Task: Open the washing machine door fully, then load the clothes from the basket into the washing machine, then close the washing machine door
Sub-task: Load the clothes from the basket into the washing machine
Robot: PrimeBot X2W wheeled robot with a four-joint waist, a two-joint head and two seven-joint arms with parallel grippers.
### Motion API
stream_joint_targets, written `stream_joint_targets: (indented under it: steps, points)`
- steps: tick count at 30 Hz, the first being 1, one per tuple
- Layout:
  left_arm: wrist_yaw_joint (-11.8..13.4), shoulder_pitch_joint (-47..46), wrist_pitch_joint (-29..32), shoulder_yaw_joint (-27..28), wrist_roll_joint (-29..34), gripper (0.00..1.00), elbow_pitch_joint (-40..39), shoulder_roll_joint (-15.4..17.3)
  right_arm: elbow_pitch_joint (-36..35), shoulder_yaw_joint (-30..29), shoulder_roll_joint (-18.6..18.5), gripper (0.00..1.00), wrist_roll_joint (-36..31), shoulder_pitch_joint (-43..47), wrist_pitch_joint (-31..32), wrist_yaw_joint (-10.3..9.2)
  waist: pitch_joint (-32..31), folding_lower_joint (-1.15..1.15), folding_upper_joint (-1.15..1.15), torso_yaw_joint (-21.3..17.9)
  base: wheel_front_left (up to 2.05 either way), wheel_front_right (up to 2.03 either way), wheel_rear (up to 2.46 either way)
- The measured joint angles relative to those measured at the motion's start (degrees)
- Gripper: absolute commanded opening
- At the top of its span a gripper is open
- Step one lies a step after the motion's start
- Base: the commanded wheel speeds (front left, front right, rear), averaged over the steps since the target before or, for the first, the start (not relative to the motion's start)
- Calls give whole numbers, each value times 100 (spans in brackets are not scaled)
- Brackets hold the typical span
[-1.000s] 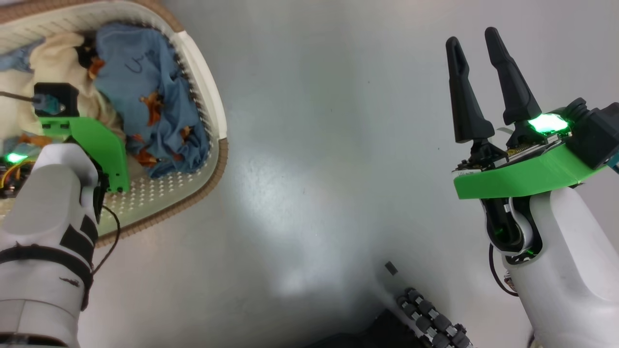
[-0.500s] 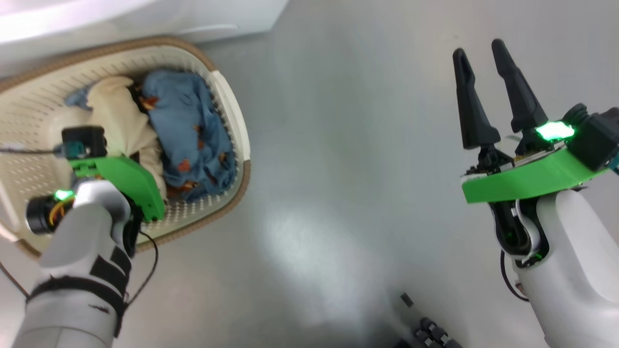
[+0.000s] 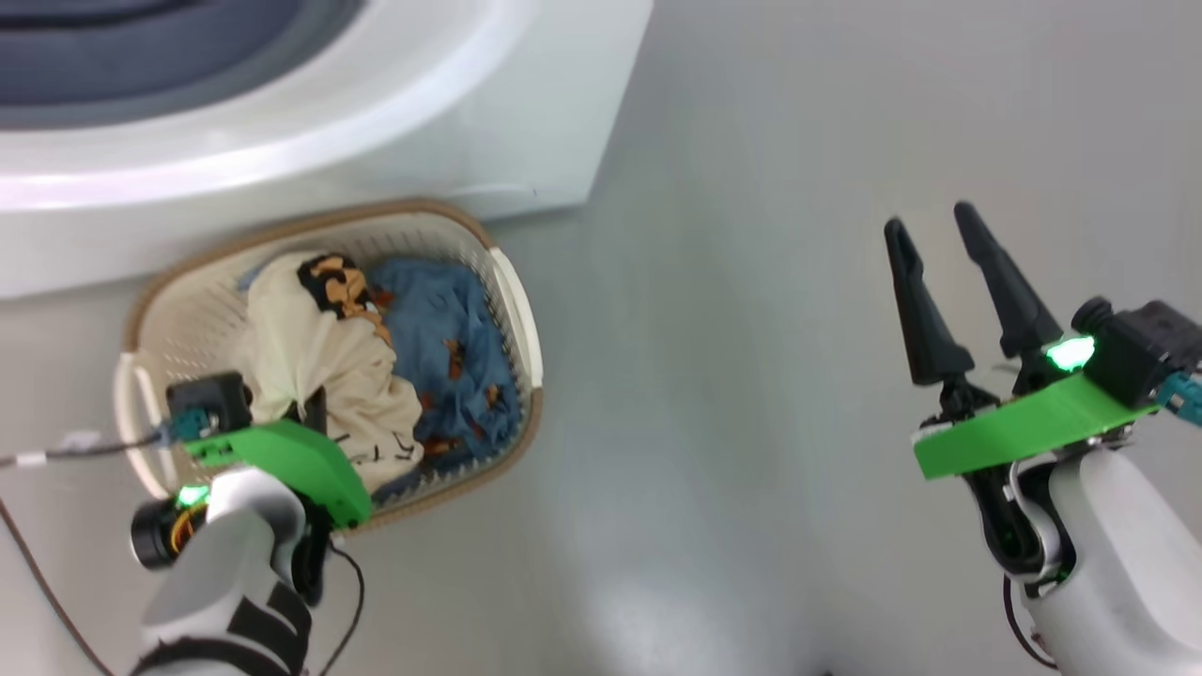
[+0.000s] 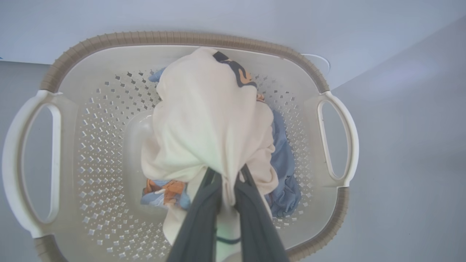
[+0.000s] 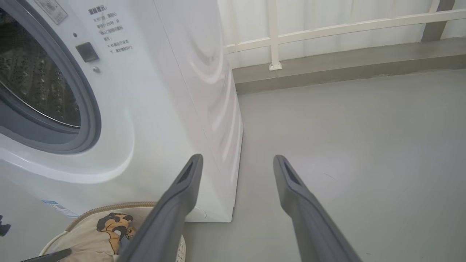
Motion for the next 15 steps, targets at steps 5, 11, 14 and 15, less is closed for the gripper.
stream_joint_targets:
  steps: [5, 11, 14, 15]
  points:
    - [-2, 416, -229, -34, -277, 0, -363, -105, 73, 77, -119, 100, 9, 252, 0, 0, -493, 0, 0, 123, 0, 0, 0]
    - [-43, 1072, -368, -404, -837, 0, -1394, -153, 162, 73, -177, 100, 66, 611, 0, 0, -1070, -1, 0, 271, 0, 0, 0]
    - [-43, 1394, -420, -546, -1070, 0, -1927, -70, 192, 78, -189, 100, 67, 757, 0, 0, -1339, -1, 0, 351, 0, 0, 0]
    - [-43, 1495, -423, -555, -1183, 0, -2096, -51, 202, 79, -191, 100, 69, 785, 1, 0, -1423, -1, 0, 376, 0, 0, 0]
